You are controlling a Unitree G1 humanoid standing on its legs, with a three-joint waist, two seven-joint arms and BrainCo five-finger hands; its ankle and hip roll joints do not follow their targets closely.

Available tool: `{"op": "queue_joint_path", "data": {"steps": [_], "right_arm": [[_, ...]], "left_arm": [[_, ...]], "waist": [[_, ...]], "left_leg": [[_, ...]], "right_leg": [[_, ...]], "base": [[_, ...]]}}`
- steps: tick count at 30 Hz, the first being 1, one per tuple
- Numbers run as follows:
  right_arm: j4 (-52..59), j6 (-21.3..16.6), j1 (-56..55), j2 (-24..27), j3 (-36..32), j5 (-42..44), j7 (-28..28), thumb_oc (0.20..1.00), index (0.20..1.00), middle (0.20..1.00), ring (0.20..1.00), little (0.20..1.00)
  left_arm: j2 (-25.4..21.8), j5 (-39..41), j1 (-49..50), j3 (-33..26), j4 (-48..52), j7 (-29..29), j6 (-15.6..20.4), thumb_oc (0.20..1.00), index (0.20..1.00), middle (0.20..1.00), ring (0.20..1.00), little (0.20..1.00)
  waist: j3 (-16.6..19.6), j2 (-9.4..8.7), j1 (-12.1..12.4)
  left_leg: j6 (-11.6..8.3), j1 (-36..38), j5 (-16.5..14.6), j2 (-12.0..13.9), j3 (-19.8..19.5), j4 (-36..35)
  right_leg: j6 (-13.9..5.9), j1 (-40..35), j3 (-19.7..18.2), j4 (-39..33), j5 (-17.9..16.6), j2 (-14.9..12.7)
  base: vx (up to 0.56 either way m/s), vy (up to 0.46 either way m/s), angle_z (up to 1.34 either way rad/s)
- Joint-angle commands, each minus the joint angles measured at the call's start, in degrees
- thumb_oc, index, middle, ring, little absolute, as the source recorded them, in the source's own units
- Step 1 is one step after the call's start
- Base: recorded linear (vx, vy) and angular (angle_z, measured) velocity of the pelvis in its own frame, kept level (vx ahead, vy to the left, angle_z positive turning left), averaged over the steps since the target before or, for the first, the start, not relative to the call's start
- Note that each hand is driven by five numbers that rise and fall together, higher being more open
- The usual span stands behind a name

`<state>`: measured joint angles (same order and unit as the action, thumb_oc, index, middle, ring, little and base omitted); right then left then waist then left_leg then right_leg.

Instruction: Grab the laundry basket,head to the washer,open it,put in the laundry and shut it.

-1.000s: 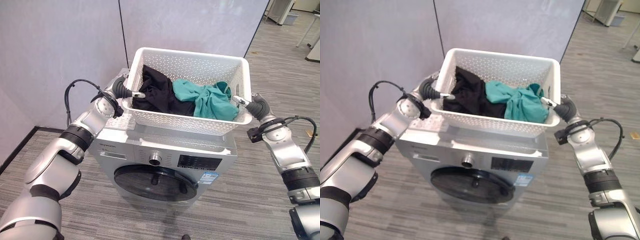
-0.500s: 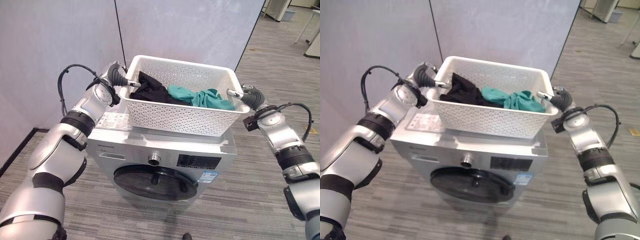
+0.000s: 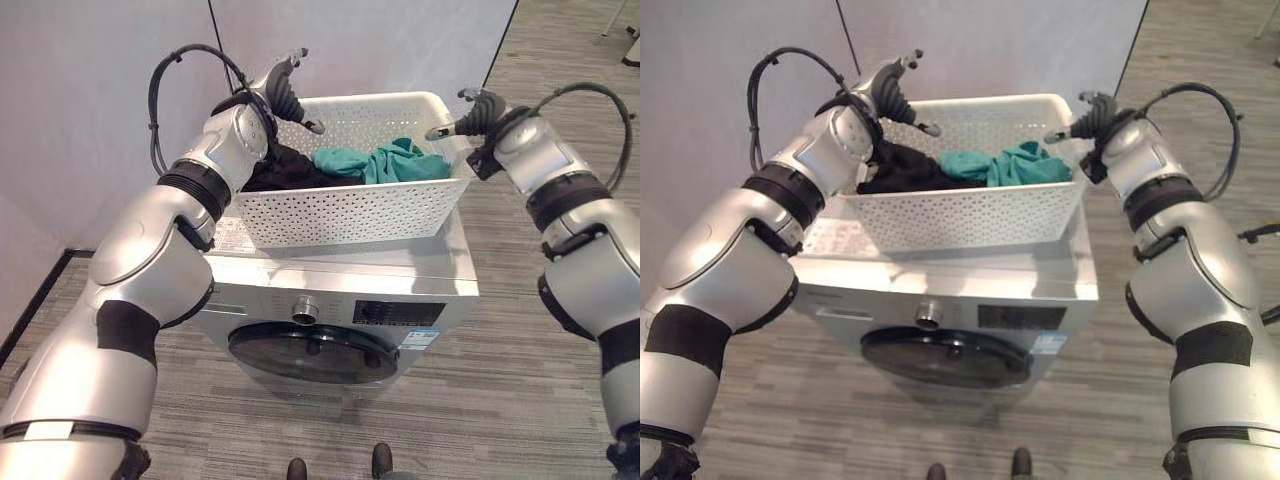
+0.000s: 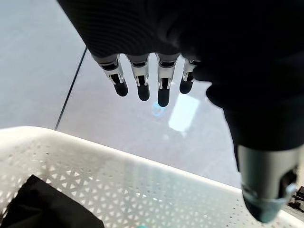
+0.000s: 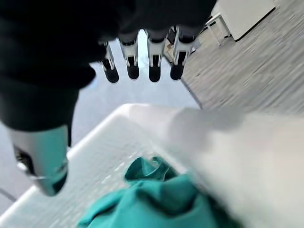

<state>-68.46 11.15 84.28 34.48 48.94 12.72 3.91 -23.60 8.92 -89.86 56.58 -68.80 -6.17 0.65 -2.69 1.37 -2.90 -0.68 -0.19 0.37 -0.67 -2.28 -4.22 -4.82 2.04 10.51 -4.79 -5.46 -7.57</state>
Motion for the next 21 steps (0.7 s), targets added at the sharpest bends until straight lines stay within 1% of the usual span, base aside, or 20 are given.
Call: {"op": "queue_joint_path", "data": {"steps": [1, 5, 8, 11, 12, 14, 15, 16, 17, 18, 19, 20, 21], "right_arm": [[-5.84, -2.1, 7.87, 0.16, 0.14, 1.75, -0.38, 1.0, 1.0, 1.0, 1.0, 1.0], [-7.75, -2.0, 8.1, -0.34, 0.48, 1.56, 0.09, 1.0, 1.0, 1.0, 1.0, 1.0], [-7.31, -2.33, 7.42, 0.04, -0.62, 2.65, -0.38, 1.0, 1.0, 1.0, 1.0, 1.0], [-2.8, -3.36, 5.92, 3.36, -1.9, 3.87, -1.96, 1.0, 1.0, 1.0, 1.0, 1.0], [-2.71, -3.32, 5.86, 3.4, -1.93, 3.86, -1.99, 1.0, 1.0, 1.0, 1.0, 1.0], [6.81, -4.44, 2.73, 8.43, -4.01, 3.76, -3.69, 1.0, 1.0, 1.0, 1.0, 1.0], [12.23, -4.97, 0.19, 11.25, -5.65, 4.07, -4.35, 1.0, 1.0, 1.0, 1.0, 1.0], [12.3, -4.93, 0.11, 11.27, -5.7, 4.05, -4.36, 1.0, 1.0, 1.0, 1.0, 1.0], [25.97, -5.84, -7.65, 18.8, -12.6, 3.8, -5.91, 1.0, 1.0, 1.0, 1.0, 1.0], [33.56, -6.47, -14.29, 23.74, -19.1, 2.84, -6.56, 1.0, 1.0, 1.0, 1.0, 1.0], [39.85, -6.83, -22.02, 27.22, -25.84, 1.34, -7.09, 1.0, 1.0, 1.0, 1.0, 1.0], [52.25, -6.9, -45.41, 31.4, -46.27, -3.0, -6.99, 1.0, 1.0, 1.0, 1.0, 1.0], [56.58, -7.27, -56.64, 31.5, -56.17, -4.98, -6.54, 1.0, 1.0, 1.0, 1.0, 1.0]], "left_arm": [[-3.05, -0.58, -9.46, 1.67, -5.53, -3.56, 0.65, 1.0, 1.0, 1.0, 1.0, 1.0], [-3.66, -0.45, -8.86, 1.2, -5.94, -4.0, 0.66, 1.0, 1.0, 1.0, 1.0, 1.0], [-4.93, -0.08, -8.61, 0.47, -5.54, -4.65, 1.1, 1.0, 1.0, 1.0, 1.0, 1.0], [-8.51, 1.2, -8.37, -0.8, -3.89, -5.28, 2.16, 1.0, 1.0, 1.0, 1.0, 1.0], [-8.52, 1.2, -8.35, -0.81, -3.85, -5.27, 2.14, 1.0, 1.0, 1.0, 1.0, 1.0], [-12.39, 0.23, -7.87, -2.02, -0.04, -7.02, 3.11, 1.0, 1.0, 1.0, 1.0, 1.0], [-14.83, 0.48, -6.54, -3.59, 2.98, -7.4, 3.76, 1.0, 1.0, 1.0, 1.0, 1.0], [-14.82, 0.47, -6.51, -3.58, 3.01, -7.41, 3.74, 1.0, 1.0, 1.0, 1.0, 1.0], [-20.14, 1.35, -2.05, -9.13, 12.9, -7.98, 4.58, 1.0, 1.0, 1.0, 1.0, 1.0], [-24.61, 0.35, 1.95, -13.42, 21.58, -8.43, 5.07, 1.0, 1.0, 1.0, 1.0, 1.0], [-27.36, -0.66, 6.75, -17.9, 28.08, -8.62, 5.2, 1.0, 1.0, 1.0, 1.0, 1.0], [-32.15, -3.61, 20.72, -28.59, 43.02, -6.86, 5.59, 1.0, 1.0, 1.0, 1.0, 1.0], [-33.53, -4.12, 28.68, -34.37, 49.62, -5.05, 6.22, 1.0, 1.0, 1.0, 1.0, 1.0]], "waist": [[-3.07, 1.44, 1.07], [-2.97, 1.41, 1.05], [-2.91, 1.46, 1.03], [-2.49, 1.37, 0.95], [-2.5, 1.36, 0.96], [-2.16, 1.38, 0.99], [-2.01, 1.35, 1.03], [-1.99, 1.33, 1.04], [-1.71, 1.38, 1.26], [-1.82, 1.45, 1.59], [-1.62, 1.57, 1.77], [-0.99, 1.34, 2.62], [-0.98, 1.09, 2.97]], "left_leg": [[-1.99, 1.16, 0.41, 2.14, 4.84, -0.78], [-1.94, 2.04, 0.01, 2.31, 5.1, -0.78], [-1.98, 2.71, -0.21, 2.46, 5.12, -0.78], [-2.04, 3.33, -0.31, 2.54, 5.09, -0.78], [-2.04, 3.35, -0.32, 2.54, 5.09, -0.78], [-2.08, 3.97, -0.77, 2.72, 5.07, -0.78], [-2.07, 4.14, -0.93, 2.76, 5.01, -0.78], [-2.07, 4.14, -0.93, 2.76, 5.01, -0.78], [-2.06, 4.33, -1.04, 2.85, 4.81, -0.78], [-1.91, 4.3, -0.73, 2.86, 4.57, -0.78], [-1.77, 4.05, -0.77, 2.82, 4.33, -0.78], [-1.52, 4.22, -1.55, 2.89, 3.57, -0.78], [-1.45, 4.38, -2.03, 2.91, 3.04, -0.71]], "right_leg": [[-5.87, -3.78, -0.22, 5.84, 3.6, -2.76], [-5.89, -4.23, -0.12, 6.38, 4.2, -2.76], [-5.9, -4.72, 0.12, 6.63, 4.49, -2.76], [-6.0, -5.35, 0.11, 6.74, 4.34, -2.67], [-6.0, -5.38, 0.11, 6.74, 4.35, -2.67], [-5.93, -6.03, 0.18, 6.57, 5.01, -2.64], [-5.93, -6.19, 0.24, 6.49, 5.22, -2.63], [-5.94, -6.2, 0.24, 6.49, 5.22, -2.63], [-5.85, -6.47, 0.42, 6.45, 5.46, -2.58], [-5.61, -6.57, 0.74, 6.4, 5.41, -2.59], [-5.49, -6.49, 0.91, 6.26, 5.55, -2.55], [-5.19, -7.08, 1.61, 6.09, 6.79, -2.47], [-5.07, -7.56, 1.78, 6.07, 7.47, -2.37]], "base": [[0.0, 0.0, 0.0], [0.0, 0.0, 0.0], [0.01, 0.001, -0.02], [0.01, -0.013, -0.11], [0.0, -0.017, -0.06], [0.0, -0.019, 0.01], [0.0, 0.0, 0.0], [0.0, -0.047, 0.0], [-0.03, -0.053, 0.0], [-0.04, -0.061, 0.03], [-0.02, -0.071, 0.02], [0.02, -0.08, 0.11], [0.02, -0.094, 0.34]]}}
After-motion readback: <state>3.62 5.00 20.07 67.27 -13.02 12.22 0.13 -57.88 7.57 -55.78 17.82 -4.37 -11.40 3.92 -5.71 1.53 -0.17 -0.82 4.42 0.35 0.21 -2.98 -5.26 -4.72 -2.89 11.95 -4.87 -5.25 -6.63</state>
